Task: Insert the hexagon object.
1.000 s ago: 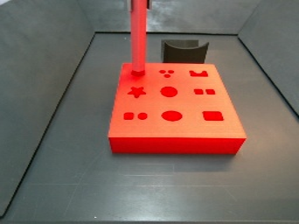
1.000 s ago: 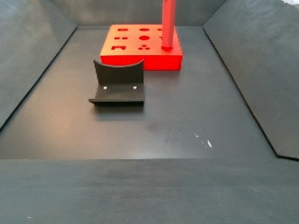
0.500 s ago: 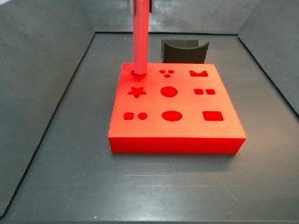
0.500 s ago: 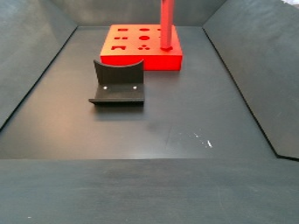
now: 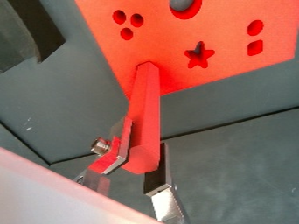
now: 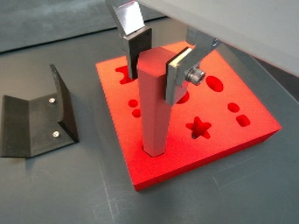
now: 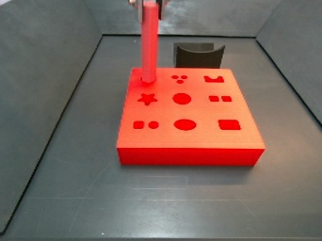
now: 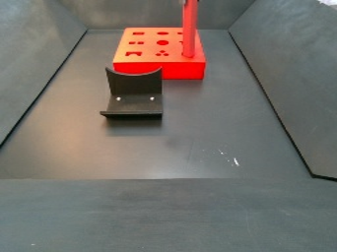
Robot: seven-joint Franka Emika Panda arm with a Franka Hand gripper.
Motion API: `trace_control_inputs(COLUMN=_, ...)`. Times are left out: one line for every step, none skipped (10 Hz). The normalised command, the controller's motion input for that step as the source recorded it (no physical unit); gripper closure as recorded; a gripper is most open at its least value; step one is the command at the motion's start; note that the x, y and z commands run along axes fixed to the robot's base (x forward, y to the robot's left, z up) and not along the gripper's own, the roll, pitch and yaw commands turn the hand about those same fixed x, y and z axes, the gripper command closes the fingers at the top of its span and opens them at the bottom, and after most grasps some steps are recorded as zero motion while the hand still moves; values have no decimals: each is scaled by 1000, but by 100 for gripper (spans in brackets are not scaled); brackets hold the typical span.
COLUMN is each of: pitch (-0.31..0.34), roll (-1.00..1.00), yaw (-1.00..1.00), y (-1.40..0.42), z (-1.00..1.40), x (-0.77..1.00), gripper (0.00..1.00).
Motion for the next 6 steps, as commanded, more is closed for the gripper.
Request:
trace_control_inputs(pitch=-50, roll=47, yaw=0, y=0, z=-497, x=11, gripper=100)
trace_control_inputs(pitch=-69, roll=24, yaw=-83, y=0, z=-594, x=23, gripper=100)
trace_control_inputs(pitch=-67, roll=53, yaw=-123, y=0, z=-657, x=0, gripper=100)
trace_control_inputs(pitch=-64, roll=57, yaw=-111, y=0, z=-683, x=0, gripper=100)
trace_control_inputs(pitch=-60, roll=50, yaw=-103, y=0, z=-666, x=9, gripper=100)
trace_control_inputs(pitch=-64, roll=24, yaw=-100, y=0, z=-634, x=0, gripper=100)
